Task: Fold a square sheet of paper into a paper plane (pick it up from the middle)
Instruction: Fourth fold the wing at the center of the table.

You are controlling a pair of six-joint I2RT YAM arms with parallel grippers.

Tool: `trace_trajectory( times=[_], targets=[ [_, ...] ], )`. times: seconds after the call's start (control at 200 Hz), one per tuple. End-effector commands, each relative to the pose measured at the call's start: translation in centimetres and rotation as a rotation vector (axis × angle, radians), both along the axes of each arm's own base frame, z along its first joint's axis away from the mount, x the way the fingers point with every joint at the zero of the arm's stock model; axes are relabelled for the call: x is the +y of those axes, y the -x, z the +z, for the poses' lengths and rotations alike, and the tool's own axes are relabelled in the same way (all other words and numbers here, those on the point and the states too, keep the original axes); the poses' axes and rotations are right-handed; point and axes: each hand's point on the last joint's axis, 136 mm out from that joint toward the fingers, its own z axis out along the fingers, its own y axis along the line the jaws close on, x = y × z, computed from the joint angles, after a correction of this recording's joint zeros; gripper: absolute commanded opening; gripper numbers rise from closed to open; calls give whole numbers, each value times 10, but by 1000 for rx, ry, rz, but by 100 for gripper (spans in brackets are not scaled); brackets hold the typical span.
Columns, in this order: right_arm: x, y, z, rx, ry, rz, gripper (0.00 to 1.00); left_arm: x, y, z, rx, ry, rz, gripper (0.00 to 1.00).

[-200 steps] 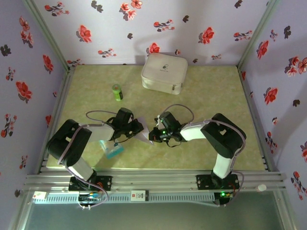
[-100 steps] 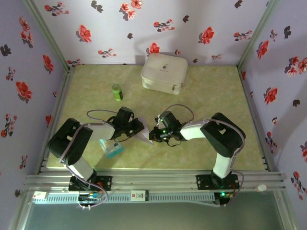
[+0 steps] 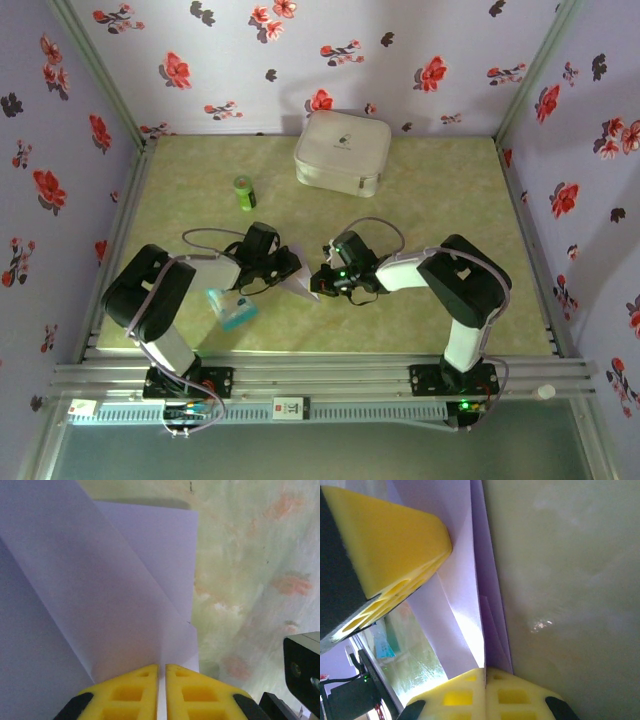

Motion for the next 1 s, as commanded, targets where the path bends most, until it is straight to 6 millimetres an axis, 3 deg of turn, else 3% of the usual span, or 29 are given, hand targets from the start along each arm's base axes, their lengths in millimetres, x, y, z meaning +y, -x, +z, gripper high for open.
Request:
trace_trajectory(
  times=[0.0,0.58,0.995],
  targets=[
    [-23,18,-44,101,152,-23,1,1,-4,-3,-3,-19,-16,12],
    [-23,15,-42,105,146,-29,3,7,1,-19,43,-55,-7,9],
    [-20,15,-17,76,98,-24,11,13,8,-26,63,-76,-12,8]
  ],
)
